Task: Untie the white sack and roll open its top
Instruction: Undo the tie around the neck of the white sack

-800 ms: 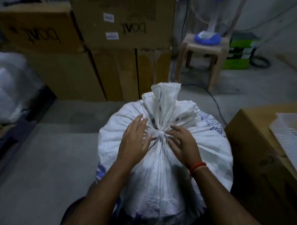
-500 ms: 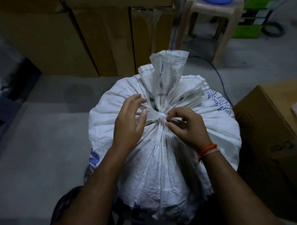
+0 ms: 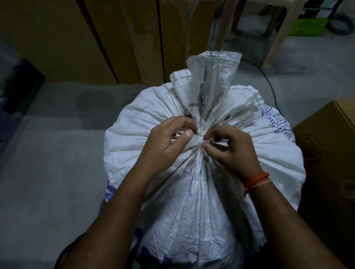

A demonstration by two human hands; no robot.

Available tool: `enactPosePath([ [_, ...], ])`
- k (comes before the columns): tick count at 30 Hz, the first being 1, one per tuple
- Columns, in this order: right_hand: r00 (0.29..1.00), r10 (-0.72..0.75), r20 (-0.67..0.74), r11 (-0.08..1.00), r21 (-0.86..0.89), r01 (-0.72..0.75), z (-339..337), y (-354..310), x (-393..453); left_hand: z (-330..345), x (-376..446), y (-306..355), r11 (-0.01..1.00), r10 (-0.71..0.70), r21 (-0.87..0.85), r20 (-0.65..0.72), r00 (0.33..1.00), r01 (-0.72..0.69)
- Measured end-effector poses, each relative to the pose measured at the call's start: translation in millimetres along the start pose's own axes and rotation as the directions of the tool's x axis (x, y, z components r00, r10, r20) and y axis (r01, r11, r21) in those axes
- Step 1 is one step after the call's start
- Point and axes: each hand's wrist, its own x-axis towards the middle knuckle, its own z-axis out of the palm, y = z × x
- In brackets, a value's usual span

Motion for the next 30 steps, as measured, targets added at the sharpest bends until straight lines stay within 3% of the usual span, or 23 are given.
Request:
enactPosePath([
  [10,0.98,0.164,0.114,0.969,0.165,-0.181,-4.9,19.4,-4.8,1.7,5.0,-22.0,0.991,-0.042,0.133,0.065,0.997,0.033],
  [15,0.988,0.133,0.073,0.986,0.095,-0.14,-7.9,19.1,-6.1,8.4,8.6,-24.3,0.977,-0.036,0.214,0.065,0.997,0.021],
  [20,0.978,0.174,0.117,0.95,0.241,-0.198,-11.4,19.2,-6.5,15.3,11.3,-23.6,0.961,-0.042,0.274,0.063,0.997,0.023],
  [25,0.966,0.208,0.151,0.877,0.408,-0.253,-11.7,24.0,-6.4,20.4,12.4,-24.0,0.97,-0.017,0.244,0.076,0.997,-0.002],
  [30,0.969,0.194,0.149,0.893,0.383,-0.238,-11.6,30.6,-4.9,25.5,14.0,-23.5,0.984,-0.053,0.174,0.056,0.997,0.042],
])
